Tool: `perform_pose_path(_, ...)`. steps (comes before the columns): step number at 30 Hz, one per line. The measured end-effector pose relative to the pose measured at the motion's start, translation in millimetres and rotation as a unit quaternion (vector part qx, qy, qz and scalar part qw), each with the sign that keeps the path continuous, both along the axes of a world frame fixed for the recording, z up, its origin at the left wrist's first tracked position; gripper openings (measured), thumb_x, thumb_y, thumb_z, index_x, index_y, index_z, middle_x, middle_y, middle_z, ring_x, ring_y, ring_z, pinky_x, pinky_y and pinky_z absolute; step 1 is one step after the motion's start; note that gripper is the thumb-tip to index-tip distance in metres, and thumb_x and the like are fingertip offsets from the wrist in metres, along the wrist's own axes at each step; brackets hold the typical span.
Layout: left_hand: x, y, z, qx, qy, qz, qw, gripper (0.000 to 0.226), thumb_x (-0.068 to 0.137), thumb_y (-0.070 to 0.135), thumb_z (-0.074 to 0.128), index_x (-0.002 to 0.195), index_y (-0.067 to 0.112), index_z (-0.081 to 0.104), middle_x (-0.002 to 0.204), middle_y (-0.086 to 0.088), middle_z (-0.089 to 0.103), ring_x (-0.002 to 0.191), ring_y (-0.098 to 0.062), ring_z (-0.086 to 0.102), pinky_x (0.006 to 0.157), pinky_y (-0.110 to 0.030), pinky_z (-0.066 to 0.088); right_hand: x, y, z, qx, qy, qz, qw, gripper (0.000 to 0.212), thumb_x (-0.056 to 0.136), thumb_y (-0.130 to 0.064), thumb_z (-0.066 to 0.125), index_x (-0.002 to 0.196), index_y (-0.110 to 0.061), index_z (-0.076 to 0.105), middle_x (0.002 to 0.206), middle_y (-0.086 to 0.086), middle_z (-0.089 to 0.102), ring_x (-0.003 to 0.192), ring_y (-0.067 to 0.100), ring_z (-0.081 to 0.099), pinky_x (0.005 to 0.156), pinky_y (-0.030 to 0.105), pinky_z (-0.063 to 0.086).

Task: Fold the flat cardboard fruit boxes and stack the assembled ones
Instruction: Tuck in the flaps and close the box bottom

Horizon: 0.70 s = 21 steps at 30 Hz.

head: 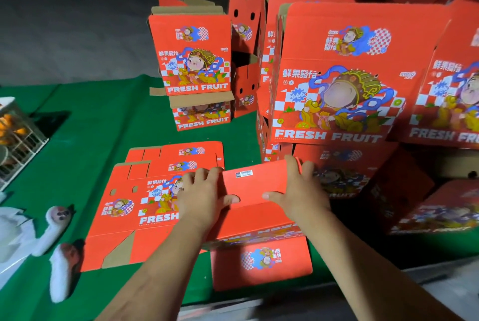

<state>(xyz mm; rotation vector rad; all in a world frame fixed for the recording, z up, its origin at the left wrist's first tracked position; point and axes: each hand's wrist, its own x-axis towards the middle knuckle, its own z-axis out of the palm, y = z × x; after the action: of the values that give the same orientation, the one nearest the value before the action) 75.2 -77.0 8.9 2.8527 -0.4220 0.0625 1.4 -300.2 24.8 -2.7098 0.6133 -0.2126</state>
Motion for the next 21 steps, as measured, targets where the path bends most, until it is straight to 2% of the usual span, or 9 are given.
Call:
perform_pose_path(2,-5,-3,0,-0.032,-0.009,-0.010,0.999,0.085,0.073,0.077,0.069,0.143,0.034,0.047,0.131,0.002,0.051,0.126,-0.030,0.040,0.098,-0.047,0.048,3,1,2,-0.041,0.017,-0.020,0.999,0.111,0.061,-0.074,0.082,0.146,-0.037,0.021,0.125,0.005,0.031,0.100,0.038,0.062,0.077,0.046,0.054)
perform_pose_path(5,-3,11,-5,-0.277,-0.006,0.046,0.960,0.076,0.079,0.067,0.069,0.144,0.029,0.053,0.139,-0.007,0.051,0.133,-0.029,0.044,0.114,-0.044,0.037,2,-10,3,-0.027,0.007,-0.008,1.000,0.109,0.060,-0.077,0.080,0.144,-0.037,0.025,0.128,0.005,0.036,0.101,0.039,0.064,0.077,0.047,0.053)
perform_pose_path(7,-10,19,-4,-0.453,0.168,0.184,0.856,0.079,0.081,0.079,0.051,0.146,0.033,0.052,0.150,-0.014,0.048,0.137,-0.029,0.049,0.115,-0.044,0.039,-1,-17,0,0.036,-0.030,-0.007,0.999,0.097,0.070,-0.077,0.073,0.145,-0.036,0.029,0.132,0.007,0.039,0.112,0.039,0.060,0.085,0.048,0.051)
perform_pose_path(9,-22,18,-4,-0.559,0.380,0.190,0.712,0.077,0.089,0.085,0.038,0.135,0.028,0.062,0.140,-0.007,0.063,0.124,-0.024,0.064,0.096,-0.036,0.054,-4,-19,1,0.164,-0.067,-0.046,0.983,0.086,0.082,-0.078,0.059,0.148,-0.031,0.031,0.142,0.013,0.039,0.128,0.038,0.050,0.100,0.047,0.043)
perform_pose_path(10,-28,18,-4,-0.580,0.401,0.178,0.686,0.072,0.092,0.083,0.033,0.124,0.029,0.069,0.129,0.002,0.070,0.115,-0.016,0.069,0.086,-0.030,0.056,-6,-18,5,0.230,-0.077,-0.065,0.968,0.086,0.084,-0.077,0.054,0.150,-0.028,0.032,0.145,0.015,0.037,0.134,0.037,0.044,0.104,0.046,0.038)
perform_pose_path(13,-39,26,6,-0.621,0.419,0.126,0.650,0.068,0.085,0.089,0.021,0.094,0.054,0.078,0.100,0.023,0.076,0.093,0.003,0.073,0.066,-0.018,0.059,-14,-17,24,0.324,-0.100,-0.095,0.936,0.075,0.090,-0.071,0.044,0.146,-0.022,0.045,0.141,0.016,0.042,0.133,0.032,0.041,0.101,0.036,0.028)
perform_pose_path(16,-39,41,33,-0.638,0.370,0.130,0.663,0.080,0.080,0.091,0.032,0.129,0.041,0.070,0.129,-0.004,0.072,0.120,-0.025,0.068,0.092,-0.037,0.057,-31,-14,43,0.489,-0.137,-0.096,0.856,0.071,0.091,-0.074,0.050,0.144,-0.027,0.051,0.142,0.004,0.050,0.125,0.022,0.053,0.102,0.038,0.038)
perform_pose_path(18,-39,76,48,-0.655,0.271,0.086,0.700,0.063,0.108,0.052,0.037,0.152,0.009,0.047,0.152,-0.019,0.051,0.139,-0.032,0.051,0.095,-0.023,0.042,-46,-14,50,0.680,-0.149,-0.040,0.717,0.070,0.075,-0.075,0.072,0.128,-0.029,0.065,0.129,0.006,0.068,0.111,0.022,0.070,0.091,0.043,0.056)
perform_pose_path(21,-52,95,92,-0.701,0.203,0.065,0.680,0.034,0.104,-0.008,0.043,0.134,-0.026,0.043,0.145,-0.031,0.053,0.116,-0.008,0.067,0.081,-0.009,0.043,-63,-11,49,0.776,-0.037,0.050,0.628,0.078,0.068,-0.062,0.085,0.131,-0.019,0.068,0.126,0.016,0.071,0.115,0.032,0.070,0.094,0.051,0.056)
